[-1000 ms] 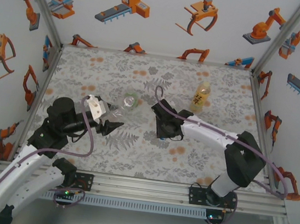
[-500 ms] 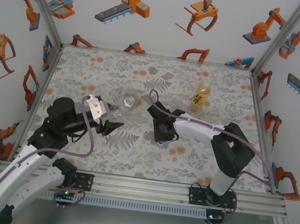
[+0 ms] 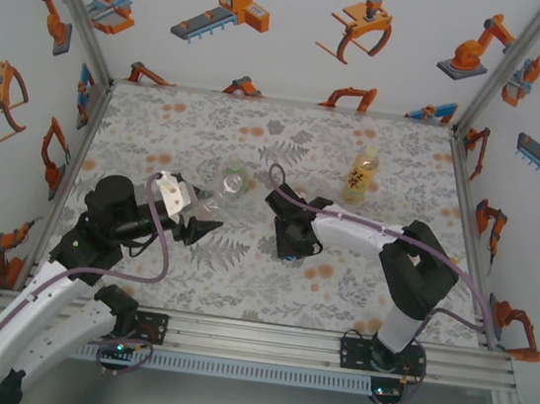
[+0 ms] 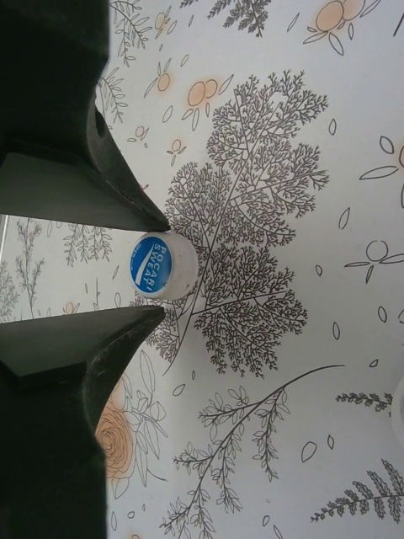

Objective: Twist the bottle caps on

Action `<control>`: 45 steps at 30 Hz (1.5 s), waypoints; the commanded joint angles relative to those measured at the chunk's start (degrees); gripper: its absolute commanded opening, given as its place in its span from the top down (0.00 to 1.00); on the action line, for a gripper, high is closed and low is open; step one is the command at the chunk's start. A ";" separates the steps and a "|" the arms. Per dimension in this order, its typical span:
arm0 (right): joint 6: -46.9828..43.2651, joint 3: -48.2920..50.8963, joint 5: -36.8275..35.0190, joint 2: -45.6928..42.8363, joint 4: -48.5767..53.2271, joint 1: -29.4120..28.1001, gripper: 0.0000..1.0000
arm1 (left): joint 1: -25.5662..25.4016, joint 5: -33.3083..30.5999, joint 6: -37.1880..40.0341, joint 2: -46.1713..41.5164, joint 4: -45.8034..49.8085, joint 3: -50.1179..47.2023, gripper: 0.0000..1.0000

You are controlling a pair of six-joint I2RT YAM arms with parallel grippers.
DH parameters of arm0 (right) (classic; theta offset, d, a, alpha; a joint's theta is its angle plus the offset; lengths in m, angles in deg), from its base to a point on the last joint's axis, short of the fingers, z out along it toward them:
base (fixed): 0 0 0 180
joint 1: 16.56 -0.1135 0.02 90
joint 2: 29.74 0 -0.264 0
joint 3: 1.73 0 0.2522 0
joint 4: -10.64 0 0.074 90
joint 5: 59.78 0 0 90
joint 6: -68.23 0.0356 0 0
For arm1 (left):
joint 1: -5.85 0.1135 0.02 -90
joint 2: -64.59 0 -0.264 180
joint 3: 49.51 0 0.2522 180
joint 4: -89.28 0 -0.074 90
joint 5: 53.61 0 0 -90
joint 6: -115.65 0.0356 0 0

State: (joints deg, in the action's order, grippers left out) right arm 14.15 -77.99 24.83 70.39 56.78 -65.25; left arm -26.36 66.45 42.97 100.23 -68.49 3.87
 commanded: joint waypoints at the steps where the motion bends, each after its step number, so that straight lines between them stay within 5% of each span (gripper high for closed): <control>1: -0.48 -0.96 -0.01 0.64 1.14 -0.26 0.60 | 0.39 1.65 0.02 -0.29 0.25 1.08 1.00; 19: -0.81 -0.19 -1.97 1.01 -1.36 -0.26 0.64 | 0.34 1.58 0.12 -0.34 0.31 1.17 1.00; 28: -5.48 -1.01 -3.85 -11.69 1.01 -0.26 0.70 | 0.39 2.65 1.07 0.17 0.84 1.27 1.00; 37: -24.43 -2.24 11.39 -30.22 -3.20 -0.26 0.76 | 0.20 12.72 6.45 2.94 3.21 1.80 1.00; 45: -44.42 1.87 32.97 -43.44 -13.15 -0.26 0.80 | -2.19 16.75 13.56 4.52 8.62 2.43 1.00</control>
State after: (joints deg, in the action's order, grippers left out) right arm -18.07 -77.88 45.38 30.42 48.95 -65.25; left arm -27.60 79.24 51.48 104.08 -63.68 4.08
